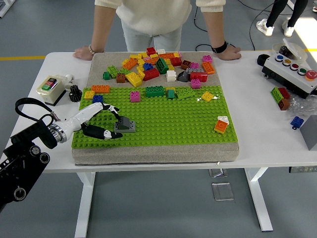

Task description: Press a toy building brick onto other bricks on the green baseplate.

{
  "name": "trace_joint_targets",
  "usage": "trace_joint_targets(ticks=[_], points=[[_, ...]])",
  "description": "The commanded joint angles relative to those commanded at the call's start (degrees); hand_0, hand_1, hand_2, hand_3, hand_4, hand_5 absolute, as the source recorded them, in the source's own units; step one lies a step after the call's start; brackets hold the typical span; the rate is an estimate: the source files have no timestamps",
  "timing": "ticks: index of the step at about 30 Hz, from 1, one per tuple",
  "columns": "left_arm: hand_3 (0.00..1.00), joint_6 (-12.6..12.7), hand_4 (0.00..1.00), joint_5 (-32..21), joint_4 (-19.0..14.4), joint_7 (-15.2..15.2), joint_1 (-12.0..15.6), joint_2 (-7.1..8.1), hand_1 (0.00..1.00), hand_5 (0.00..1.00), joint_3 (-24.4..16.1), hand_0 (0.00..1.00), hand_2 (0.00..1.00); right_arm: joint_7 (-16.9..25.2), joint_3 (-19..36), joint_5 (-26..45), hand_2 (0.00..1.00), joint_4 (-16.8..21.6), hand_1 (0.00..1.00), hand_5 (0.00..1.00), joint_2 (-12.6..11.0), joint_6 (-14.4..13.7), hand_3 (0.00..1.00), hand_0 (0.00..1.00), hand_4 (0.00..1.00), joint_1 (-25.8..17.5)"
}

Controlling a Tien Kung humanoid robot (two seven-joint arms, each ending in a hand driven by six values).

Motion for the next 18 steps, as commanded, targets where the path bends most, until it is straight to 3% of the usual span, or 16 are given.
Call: trace_joint_targets(ticks=[18], points=[[0.578,0.16,0.998,-0.02,0.94,0.01,-0.21,-0.37,0.877,0.372,0.51,0.987,0.843,0.03,-0.29,0.12,0.733,0.00,0.689,0.484,0.08,-0.03,0.680,0.762,0.959,-0.04]])
